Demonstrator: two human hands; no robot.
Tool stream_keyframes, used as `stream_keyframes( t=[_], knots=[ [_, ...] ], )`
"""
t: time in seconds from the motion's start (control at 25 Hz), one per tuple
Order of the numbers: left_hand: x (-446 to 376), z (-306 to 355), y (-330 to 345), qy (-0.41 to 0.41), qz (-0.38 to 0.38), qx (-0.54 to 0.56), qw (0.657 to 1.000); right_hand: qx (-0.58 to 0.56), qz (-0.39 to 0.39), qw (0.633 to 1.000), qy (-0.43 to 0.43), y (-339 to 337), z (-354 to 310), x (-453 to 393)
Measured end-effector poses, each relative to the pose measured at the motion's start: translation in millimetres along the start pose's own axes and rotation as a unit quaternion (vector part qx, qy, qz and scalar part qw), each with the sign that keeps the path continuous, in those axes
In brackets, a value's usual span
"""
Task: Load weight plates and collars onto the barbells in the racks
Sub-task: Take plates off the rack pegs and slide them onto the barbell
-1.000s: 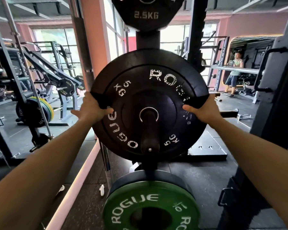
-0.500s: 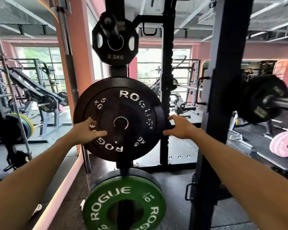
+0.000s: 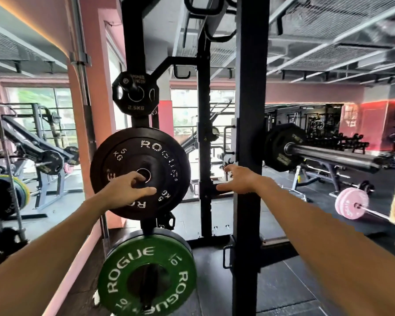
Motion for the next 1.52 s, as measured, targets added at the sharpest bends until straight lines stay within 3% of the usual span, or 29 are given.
stream_keyframes(
  t=[0.36, 0.6, 0.84, 1.2, 1.52],
  knots=[
    [134.2, 81.8, 42.6, 0.056, -0.042, 0.000, 0.998, 0.035, 0.016, 0.998, 0.054, -58.1, 23.8, 172.6],
    [181.1, 180.5, 84.3, 0.105, -0.106, 0.004, 0.989, 0.068, 0.033, 0.988, 0.135, -122.1, 86.5, 278.6],
    [193.3, 283.8, 154.6, 0.138, -0.110, 0.042, 0.983, 0.065, 0.064, 0.977, 0.195, -176.4, 171.9, 347.7],
    [153.1, 422.5, 283.6, 0.123, -0.099, 0.050, 0.986, 0.081, 0.049, 0.978, 0.188, -235.8, 347.6, 328.9],
    [69.9, 449.3, 307.3, 0.056, -0.011, 0.029, 0.998, 0.066, 0.007, 0.991, 0.113, -245.4, 424.5, 227.8]
  ],
)
Point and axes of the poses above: each hand's wrist, its own x-axis away from the middle knuckle, its own y-axis out of the palm, z = x × y, the point moved 1 cm from there along -x, towards the middle knuckle, and after that the axes turned 13 degrees about -y, right-handed, at the moved point
